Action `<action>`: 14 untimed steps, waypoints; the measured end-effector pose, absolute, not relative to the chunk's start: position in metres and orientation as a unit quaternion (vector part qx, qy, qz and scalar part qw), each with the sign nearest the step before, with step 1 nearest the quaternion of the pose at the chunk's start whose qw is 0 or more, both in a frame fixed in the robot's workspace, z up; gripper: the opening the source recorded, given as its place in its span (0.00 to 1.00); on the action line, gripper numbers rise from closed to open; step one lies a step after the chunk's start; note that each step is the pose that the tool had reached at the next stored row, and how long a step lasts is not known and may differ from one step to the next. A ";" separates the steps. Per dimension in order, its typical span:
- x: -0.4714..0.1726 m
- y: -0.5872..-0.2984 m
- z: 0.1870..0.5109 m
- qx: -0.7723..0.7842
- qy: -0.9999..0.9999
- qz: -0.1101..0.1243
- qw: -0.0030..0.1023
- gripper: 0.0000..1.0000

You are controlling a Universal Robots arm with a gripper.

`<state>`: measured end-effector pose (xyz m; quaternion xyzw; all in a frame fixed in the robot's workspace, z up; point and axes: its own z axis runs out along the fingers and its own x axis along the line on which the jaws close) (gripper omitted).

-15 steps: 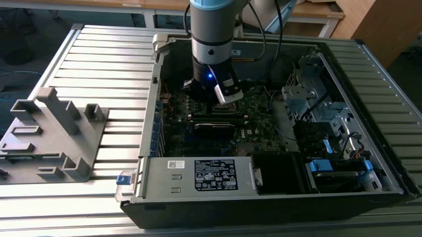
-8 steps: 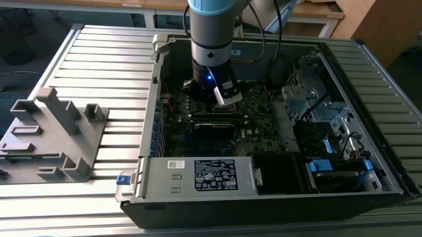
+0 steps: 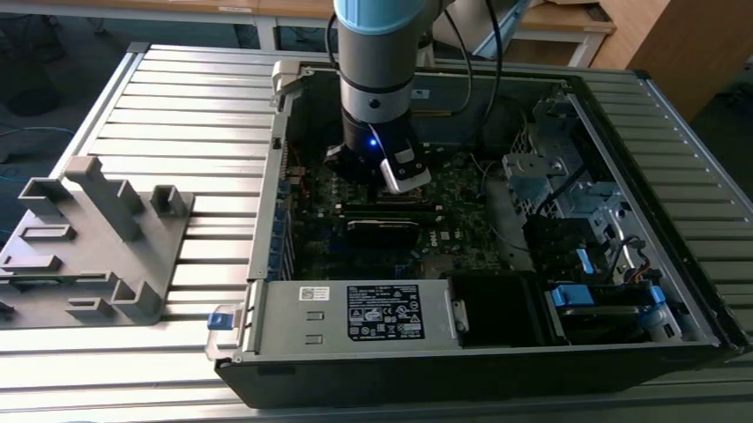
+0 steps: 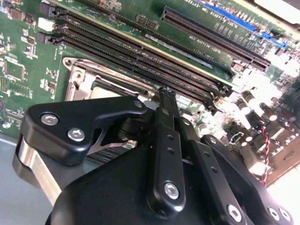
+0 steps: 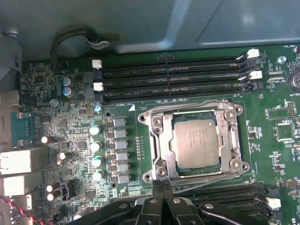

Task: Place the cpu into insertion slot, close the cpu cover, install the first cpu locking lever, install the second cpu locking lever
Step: 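Install the second cpu locking lever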

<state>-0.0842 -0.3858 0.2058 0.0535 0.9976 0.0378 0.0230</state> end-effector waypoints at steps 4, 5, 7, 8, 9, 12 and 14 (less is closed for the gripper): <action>-0.084 -0.388 0.206 0.053 0.998 0.038 0.023 0.11; -0.084 -0.389 0.206 0.053 0.998 0.038 0.023 0.11; -0.084 -0.390 0.206 0.053 0.998 0.038 0.023 0.11; -0.084 -0.391 0.206 0.053 0.998 0.038 0.023 0.11; -0.084 -0.392 0.206 0.054 0.998 0.038 0.023 0.11; -0.084 -0.395 0.206 0.054 0.998 0.038 0.023 0.11; -0.084 -0.395 0.206 0.054 0.998 0.039 0.023 0.11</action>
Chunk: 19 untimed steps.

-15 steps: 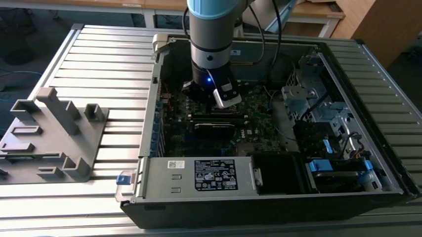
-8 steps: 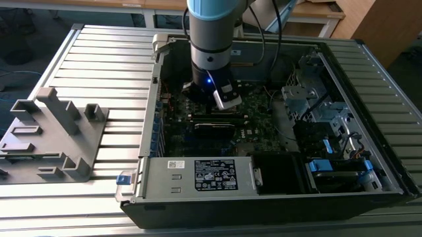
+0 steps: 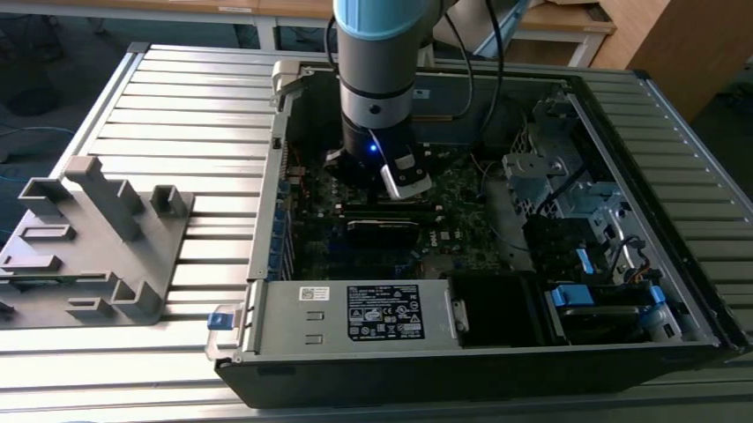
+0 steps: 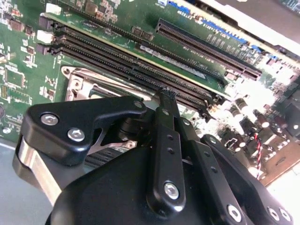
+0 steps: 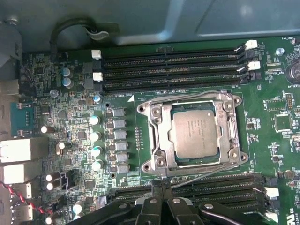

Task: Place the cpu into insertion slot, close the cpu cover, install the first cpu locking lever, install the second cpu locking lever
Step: 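Install the second cpu locking lever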

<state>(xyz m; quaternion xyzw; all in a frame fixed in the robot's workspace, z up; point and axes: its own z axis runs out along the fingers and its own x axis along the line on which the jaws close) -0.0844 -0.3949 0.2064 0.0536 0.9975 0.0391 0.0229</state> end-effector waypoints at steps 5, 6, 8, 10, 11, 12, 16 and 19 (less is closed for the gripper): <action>-0.085 -0.395 0.205 0.054 0.996 0.064 0.022 0.11; -0.085 -0.395 0.205 0.054 0.996 0.065 0.022 0.11; -0.085 -0.396 0.204 0.054 0.996 0.067 0.021 0.11; -0.085 -0.396 0.203 0.054 0.996 0.069 0.021 0.11; -0.086 -0.396 0.203 0.054 0.996 0.071 0.021 0.11; -0.086 -0.396 0.202 0.054 0.996 0.073 0.021 0.11; -0.087 -0.396 0.200 0.054 0.995 0.080 0.021 0.11; -0.088 -0.396 0.198 0.054 0.995 0.083 0.021 0.11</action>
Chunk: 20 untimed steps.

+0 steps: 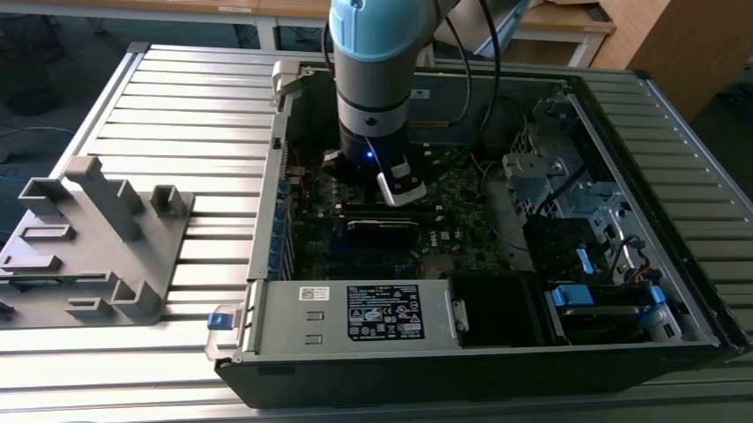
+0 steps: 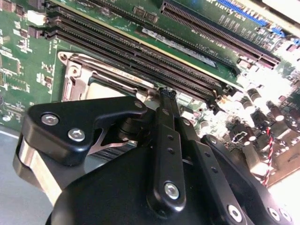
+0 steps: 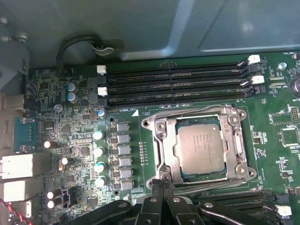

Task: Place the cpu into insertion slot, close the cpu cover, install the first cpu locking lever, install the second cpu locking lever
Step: 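Install the second cpu locking lever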

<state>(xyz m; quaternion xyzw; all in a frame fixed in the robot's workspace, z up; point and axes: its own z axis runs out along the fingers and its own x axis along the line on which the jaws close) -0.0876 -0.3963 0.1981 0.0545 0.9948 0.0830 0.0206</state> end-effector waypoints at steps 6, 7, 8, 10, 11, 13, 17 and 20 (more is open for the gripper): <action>-0.090 -0.396 0.196 0.055 0.994 0.089 0.020 0.11; -0.090 -0.396 0.195 0.055 0.994 0.089 0.020 0.11; -0.091 -0.396 0.195 0.055 0.994 0.090 0.020 0.11; -0.092 -0.397 0.194 0.055 0.994 0.091 0.020 0.11; -0.093 -0.397 0.193 0.055 0.994 0.091 0.020 0.11; -0.094 -0.397 0.193 0.055 0.994 0.093 0.020 0.11; -0.095 -0.397 0.193 0.055 0.994 0.093 0.020 0.11; -0.095 -0.397 0.194 0.055 0.994 0.093 0.020 0.11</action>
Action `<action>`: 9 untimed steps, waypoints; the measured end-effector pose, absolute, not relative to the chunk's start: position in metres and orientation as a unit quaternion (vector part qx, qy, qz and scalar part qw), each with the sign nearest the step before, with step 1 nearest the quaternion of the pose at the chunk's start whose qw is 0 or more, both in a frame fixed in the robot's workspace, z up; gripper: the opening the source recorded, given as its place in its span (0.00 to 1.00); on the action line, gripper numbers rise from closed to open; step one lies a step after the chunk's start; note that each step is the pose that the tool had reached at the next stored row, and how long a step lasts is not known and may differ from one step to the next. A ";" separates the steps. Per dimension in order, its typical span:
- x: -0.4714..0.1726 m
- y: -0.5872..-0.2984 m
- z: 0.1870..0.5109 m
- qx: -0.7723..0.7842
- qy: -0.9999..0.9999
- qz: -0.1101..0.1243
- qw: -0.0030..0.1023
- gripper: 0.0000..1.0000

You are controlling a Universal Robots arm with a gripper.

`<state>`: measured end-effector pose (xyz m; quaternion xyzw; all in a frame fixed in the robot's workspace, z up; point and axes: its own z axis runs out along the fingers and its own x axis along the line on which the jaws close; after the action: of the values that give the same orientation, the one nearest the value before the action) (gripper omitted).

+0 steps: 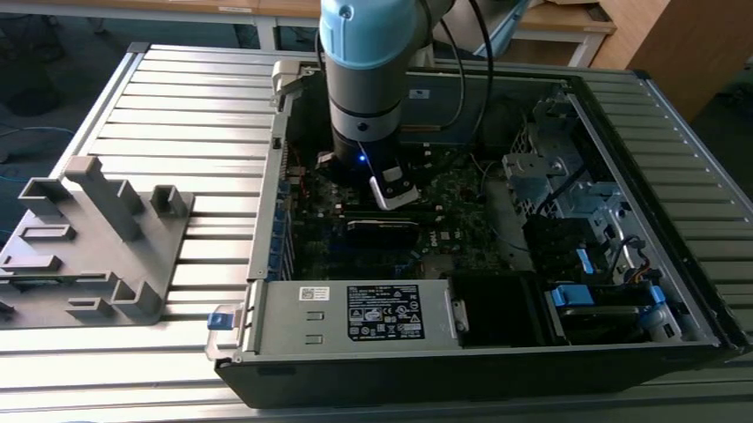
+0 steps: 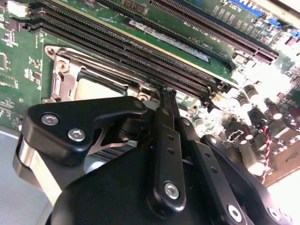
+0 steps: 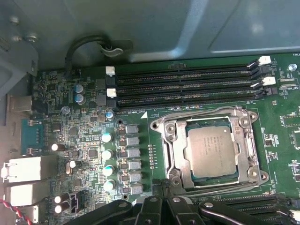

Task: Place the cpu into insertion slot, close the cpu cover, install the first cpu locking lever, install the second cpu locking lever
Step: 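Install the second cpu locking lever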

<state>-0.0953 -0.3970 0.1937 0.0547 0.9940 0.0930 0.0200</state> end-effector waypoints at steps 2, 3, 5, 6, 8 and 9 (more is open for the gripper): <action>-0.095 -0.397 0.195 0.055 0.994 0.093 0.020 0.11; -0.095 -0.397 0.197 0.055 0.994 0.093 0.020 0.11; -0.095 -0.397 0.200 0.055 0.994 0.093 0.021 0.11; -0.095 -0.397 0.202 0.055 0.994 0.093 0.021 0.11; -0.095 -0.397 0.206 0.055 0.994 0.093 0.021 0.11; -0.095 -0.397 0.209 0.055 0.994 0.093 0.021 0.11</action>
<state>-0.0953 -0.3969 0.2086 0.0546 0.9939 0.0931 0.0212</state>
